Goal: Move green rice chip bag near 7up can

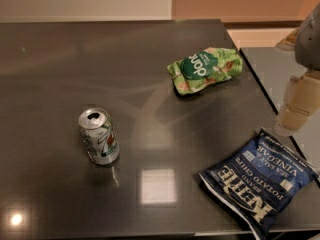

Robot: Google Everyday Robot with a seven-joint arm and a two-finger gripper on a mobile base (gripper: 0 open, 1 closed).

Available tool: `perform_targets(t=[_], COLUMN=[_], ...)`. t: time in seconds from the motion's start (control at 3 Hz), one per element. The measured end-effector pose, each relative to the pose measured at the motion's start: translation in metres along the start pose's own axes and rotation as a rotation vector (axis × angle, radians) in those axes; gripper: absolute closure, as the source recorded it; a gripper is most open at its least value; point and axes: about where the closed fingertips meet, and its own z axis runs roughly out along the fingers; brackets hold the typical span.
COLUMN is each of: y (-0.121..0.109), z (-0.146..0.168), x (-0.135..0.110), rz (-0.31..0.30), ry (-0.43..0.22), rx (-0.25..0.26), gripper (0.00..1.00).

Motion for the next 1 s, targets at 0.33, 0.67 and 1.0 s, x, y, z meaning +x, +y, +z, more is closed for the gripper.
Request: perform_targets(t=[0.33,0.67,1.0], y=[0.000,-0.019,-0.054], z=[0.000,0.005,0.019], x=[0.000,-0.010,-0.028], rz=[0.000,-0.021,-0.058], ry=[0.000,0.000,0.008], rx=[0.000,0.011,0.005], gripper=[0.00,0.00,0.00])
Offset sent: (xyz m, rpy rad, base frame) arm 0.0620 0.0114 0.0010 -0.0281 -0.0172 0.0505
